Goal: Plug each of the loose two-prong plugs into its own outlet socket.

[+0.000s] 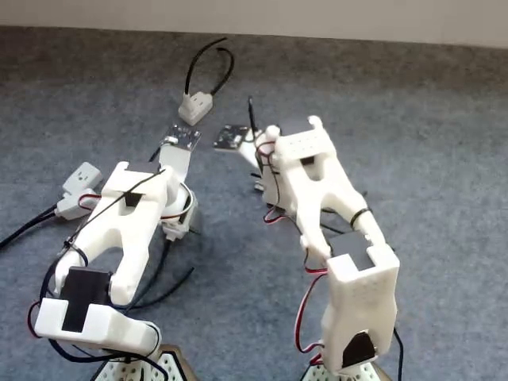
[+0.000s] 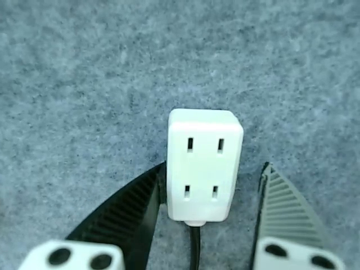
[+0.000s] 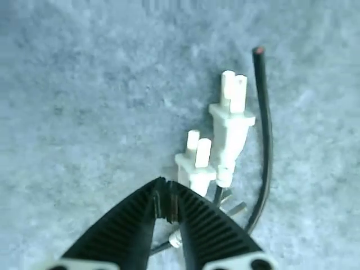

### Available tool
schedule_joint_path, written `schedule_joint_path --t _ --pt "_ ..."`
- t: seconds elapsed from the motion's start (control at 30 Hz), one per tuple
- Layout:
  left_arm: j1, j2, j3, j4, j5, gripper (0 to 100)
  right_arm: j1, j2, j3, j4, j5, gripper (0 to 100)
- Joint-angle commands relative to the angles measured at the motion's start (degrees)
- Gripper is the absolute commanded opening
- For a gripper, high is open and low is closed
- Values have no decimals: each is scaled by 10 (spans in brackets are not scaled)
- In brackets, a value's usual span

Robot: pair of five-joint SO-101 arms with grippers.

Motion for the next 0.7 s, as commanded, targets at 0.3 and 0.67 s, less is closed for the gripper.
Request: schedule_joint_path --t 0.3,0.67 --pt "11 -23 -5 -4 0 264 18 -7 -102 41 -68 161" --pt "11 -23 -5 -4 0 264 22 -7 18 -39 -67 173"
